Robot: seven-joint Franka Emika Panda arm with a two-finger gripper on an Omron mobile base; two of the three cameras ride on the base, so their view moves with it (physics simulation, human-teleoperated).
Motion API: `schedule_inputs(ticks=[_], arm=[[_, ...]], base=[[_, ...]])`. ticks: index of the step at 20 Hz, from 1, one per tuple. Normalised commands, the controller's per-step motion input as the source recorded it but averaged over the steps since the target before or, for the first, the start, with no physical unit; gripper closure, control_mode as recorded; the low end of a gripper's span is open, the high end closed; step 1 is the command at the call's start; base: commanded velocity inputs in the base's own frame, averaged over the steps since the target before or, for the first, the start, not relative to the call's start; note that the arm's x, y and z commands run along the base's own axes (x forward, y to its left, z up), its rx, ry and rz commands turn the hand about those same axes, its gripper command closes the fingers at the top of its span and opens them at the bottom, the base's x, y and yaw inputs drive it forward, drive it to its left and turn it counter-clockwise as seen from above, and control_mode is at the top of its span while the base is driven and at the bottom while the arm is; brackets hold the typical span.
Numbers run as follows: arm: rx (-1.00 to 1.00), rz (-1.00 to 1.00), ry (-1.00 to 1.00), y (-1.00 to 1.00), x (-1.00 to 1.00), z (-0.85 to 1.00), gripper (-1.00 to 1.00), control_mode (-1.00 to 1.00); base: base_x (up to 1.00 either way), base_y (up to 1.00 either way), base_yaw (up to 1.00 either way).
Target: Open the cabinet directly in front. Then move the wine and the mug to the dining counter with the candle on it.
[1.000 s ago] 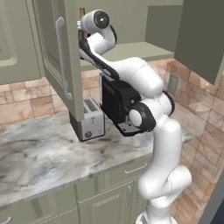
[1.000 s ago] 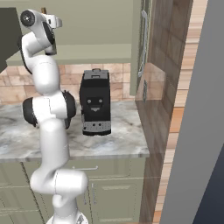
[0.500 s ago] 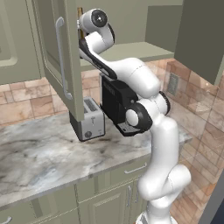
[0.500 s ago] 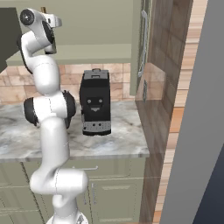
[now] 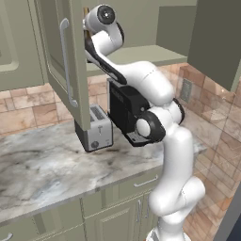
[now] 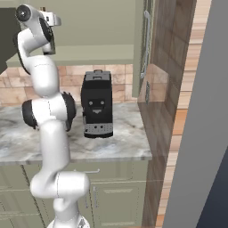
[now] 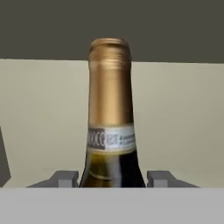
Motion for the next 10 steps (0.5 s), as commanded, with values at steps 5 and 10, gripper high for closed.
schedule_inputs(ticks=[5, 10], arm=[[0.01, 0.0, 0.0, -0.36, -0.82, -0.05, 1.0, -1.0], [0.0, 0.0, -0.01, -0.45, -1.0, -0.28, 1.0, -1.0]], base=[[0.0, 0.0, 0.0], [0.0, 0.0, 0.0]])
